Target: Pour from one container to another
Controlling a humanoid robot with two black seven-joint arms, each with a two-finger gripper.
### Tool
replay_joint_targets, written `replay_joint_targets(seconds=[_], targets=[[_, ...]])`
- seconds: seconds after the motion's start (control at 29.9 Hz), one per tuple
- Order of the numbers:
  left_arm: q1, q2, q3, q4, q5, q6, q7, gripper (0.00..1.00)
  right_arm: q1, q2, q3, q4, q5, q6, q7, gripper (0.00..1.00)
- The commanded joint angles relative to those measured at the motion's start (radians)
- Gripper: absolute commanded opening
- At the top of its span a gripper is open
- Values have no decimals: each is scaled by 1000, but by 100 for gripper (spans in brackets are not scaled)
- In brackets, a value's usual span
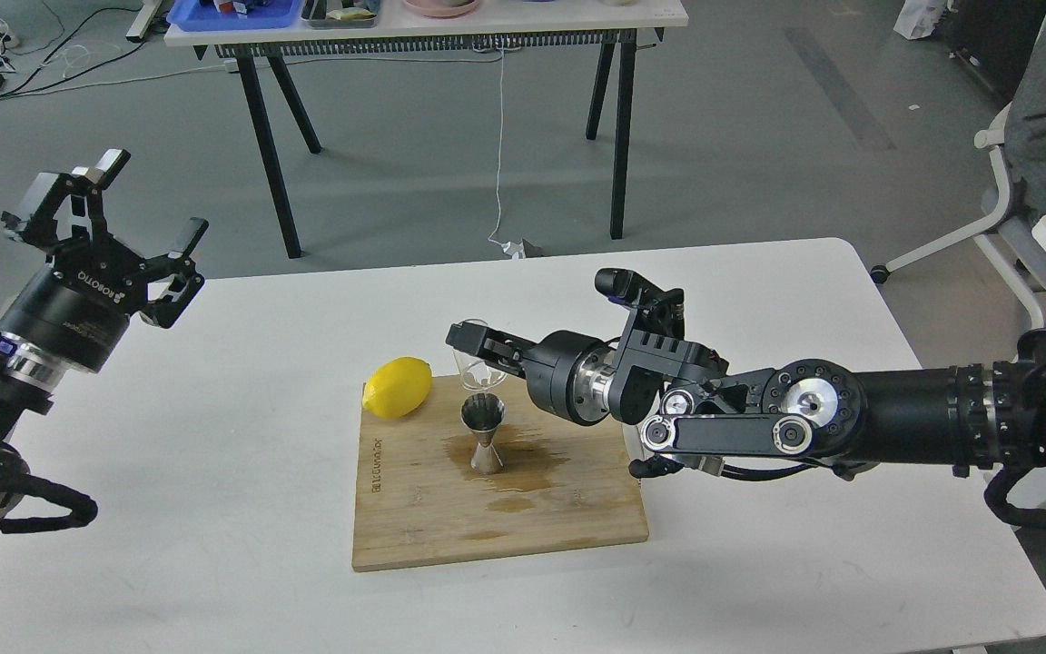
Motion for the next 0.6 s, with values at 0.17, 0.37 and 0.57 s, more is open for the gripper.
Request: replay_joint_targets(seconds=[0.17,0.37,0.57], targets=[[0,1,0,0,0,0,0,96,20,0,-18,-2,-43,0,10,40],[0,1,0,0,0,0,0,96,46,0,-33,0,-61,0,15,40],[-2,1,0,0,0,-2,0,96,56,0,-48,-1,-78,0,15,40]])
